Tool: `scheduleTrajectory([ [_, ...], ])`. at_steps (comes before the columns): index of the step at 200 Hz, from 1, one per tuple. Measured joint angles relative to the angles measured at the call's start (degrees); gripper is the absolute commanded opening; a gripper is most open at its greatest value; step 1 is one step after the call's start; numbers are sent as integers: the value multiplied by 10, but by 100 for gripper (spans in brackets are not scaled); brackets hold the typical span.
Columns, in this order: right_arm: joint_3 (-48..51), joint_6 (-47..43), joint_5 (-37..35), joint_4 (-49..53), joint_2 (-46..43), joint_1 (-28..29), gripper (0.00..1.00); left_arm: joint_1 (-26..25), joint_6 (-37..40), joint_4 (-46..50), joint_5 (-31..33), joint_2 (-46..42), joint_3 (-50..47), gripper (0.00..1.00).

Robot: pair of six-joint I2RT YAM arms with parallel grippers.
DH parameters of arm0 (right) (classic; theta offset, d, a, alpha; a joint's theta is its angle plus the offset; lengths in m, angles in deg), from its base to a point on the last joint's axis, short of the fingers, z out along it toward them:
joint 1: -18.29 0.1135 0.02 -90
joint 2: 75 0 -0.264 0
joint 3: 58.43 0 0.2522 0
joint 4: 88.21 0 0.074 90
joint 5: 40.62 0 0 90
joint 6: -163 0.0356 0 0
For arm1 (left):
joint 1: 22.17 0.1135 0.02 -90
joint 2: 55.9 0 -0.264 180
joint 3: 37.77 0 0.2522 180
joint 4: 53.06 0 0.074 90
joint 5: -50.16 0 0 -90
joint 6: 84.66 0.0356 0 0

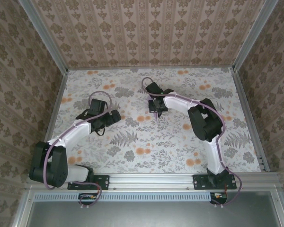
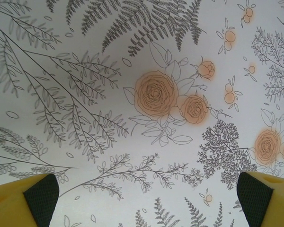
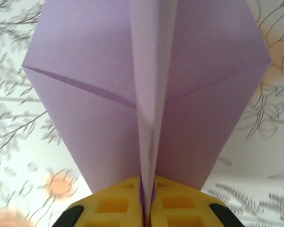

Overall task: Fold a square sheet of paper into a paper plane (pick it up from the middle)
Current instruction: Move the paper plane to the top-center of the table, then reset both arms

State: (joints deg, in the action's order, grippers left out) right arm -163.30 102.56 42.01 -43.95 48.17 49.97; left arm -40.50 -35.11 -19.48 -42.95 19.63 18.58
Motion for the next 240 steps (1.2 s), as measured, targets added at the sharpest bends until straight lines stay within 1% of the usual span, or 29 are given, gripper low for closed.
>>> scheduleTrajectory([
  [25, -14, -8, 0, 5, 18, -6, 16, 5, 8, 9, 2, 0, 2, 100],
  [79, -22, -9, -3, 13, 24, -5, 17, 16, 11, 13, 2, 0, 2, 100],
  [88, -23, -8, -4, 15, 24, -5, 19, 19, 11, 13, 2, 0, 2, 100],
  [112, -27, -4, -4, 18, 24, -4, 29, 27, 19, 24, 5, 0, 12, 100],
  [131, -31, -2, -4, 30, 18, -4, 34, 34, 33, 39, 21, 0, 38, 100],
  [163, -39, 3, -14, 49, -37, -4, 49, 48, 66, 49, 70, 0, 83, 100],
  [197, -26, 3, -47, 34, -149, -8, 74, 79, 107, 46, 126, -2, 101, 100],
  [203, -9, 0, -56, 21, -176, -10, 78, 85, 114, 44, 133, -3, 100, 100],
  [225, 80, -15, -109, -30, -276, -31, 99, 109, 145, 16, 156, -25, 83, 100],
  [240, 153, -37, -150, -67, -334, -52, 100, 125, 170, -19, 169, -52, 57, 100],
])
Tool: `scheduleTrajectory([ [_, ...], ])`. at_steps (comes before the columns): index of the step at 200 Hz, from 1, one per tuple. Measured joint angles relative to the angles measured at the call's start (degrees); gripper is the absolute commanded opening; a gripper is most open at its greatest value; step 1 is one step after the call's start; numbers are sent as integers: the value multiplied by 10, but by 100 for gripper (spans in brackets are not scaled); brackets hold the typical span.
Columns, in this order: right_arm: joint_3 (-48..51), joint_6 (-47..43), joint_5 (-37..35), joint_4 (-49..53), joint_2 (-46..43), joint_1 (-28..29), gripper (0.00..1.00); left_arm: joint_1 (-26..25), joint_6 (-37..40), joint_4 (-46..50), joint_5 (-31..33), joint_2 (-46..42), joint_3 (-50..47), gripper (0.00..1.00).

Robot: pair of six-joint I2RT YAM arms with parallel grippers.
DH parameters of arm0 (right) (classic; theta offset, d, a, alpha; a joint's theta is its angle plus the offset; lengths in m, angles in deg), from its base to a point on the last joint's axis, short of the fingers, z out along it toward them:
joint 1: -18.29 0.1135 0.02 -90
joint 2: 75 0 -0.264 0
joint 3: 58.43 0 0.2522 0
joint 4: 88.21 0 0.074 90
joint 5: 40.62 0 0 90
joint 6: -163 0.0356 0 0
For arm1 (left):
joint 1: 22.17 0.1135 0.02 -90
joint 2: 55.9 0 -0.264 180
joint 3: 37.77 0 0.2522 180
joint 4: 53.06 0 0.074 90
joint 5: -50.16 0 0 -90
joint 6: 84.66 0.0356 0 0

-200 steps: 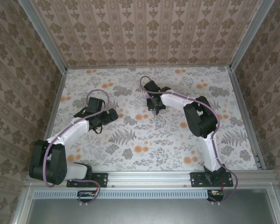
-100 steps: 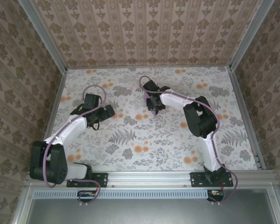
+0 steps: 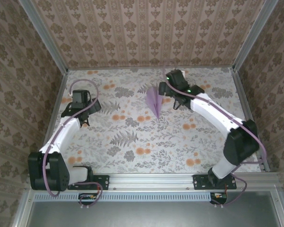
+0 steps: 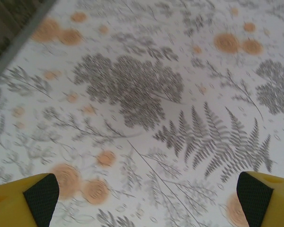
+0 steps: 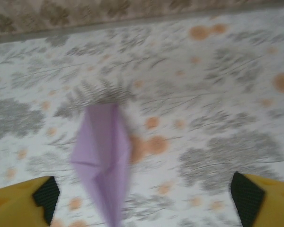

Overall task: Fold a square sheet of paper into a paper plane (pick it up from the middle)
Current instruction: Reset both arms

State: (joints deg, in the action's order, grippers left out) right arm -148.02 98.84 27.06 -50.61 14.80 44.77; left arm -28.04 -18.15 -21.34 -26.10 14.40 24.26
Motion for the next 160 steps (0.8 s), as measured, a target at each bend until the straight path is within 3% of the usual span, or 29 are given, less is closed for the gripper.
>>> scheduleTrajectory([
  [34, 160, -52, -86, -91, -78, -64, 100, 27, 61, -85, 20, -21, -60, 100],
  [72, 293, -95, -118, -196, -85, -148, 100, 33, 138, -234, 9, -12, -154, 100],
  [126, 423, -172, -100, -408, -69, -176, 100, 33, 223, -462, -70, 46, -246, 100],
  [160, 468, -214, -36, -542, -64, -193, 100, 33, 250, -576, -103, 101, -278, 100],
])
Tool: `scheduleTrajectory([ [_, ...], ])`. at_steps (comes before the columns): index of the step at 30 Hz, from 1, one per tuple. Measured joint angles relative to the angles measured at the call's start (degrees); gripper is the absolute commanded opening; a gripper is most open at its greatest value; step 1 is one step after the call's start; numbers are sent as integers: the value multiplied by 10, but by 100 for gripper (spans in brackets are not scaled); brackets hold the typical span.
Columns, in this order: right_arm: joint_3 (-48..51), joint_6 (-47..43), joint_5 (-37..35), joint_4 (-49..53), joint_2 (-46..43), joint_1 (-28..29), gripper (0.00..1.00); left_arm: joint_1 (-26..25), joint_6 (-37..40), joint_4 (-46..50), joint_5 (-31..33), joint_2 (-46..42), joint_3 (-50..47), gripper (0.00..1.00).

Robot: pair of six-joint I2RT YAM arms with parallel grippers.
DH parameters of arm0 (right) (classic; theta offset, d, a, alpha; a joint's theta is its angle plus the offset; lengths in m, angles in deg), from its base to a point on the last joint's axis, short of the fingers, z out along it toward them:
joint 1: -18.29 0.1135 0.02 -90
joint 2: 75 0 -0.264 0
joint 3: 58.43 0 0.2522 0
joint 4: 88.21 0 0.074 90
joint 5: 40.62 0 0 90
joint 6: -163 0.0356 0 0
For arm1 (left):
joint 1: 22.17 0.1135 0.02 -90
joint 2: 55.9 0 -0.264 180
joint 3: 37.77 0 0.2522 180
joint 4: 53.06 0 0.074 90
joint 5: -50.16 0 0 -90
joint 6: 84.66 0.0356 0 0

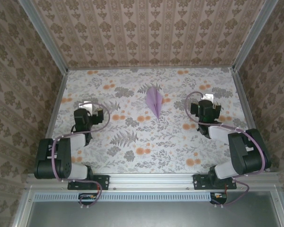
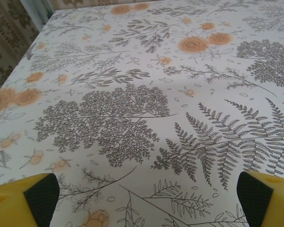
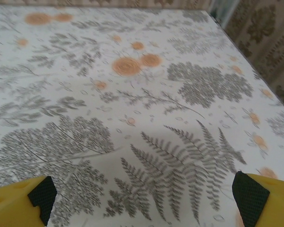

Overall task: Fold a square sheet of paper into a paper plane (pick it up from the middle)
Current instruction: Reset both arms

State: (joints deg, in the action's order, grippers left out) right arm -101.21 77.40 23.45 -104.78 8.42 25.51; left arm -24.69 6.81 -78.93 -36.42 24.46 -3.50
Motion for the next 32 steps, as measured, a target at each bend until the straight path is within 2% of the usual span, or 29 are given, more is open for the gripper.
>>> scheduleTrajectory([
  [7, 47, -13, 99, -117, 24, -41, 100, 4, 10, -82, -14, 52, 0, 100],
  [13, 63, -15, 144, -164, 38, -45, 100, 5, 10, -91, -16, 73, 5, 100],
  [32, 63, -15, 164, -174, 38, -50, 100, 10, 10, -90, -15, 74, 18, 100],
])
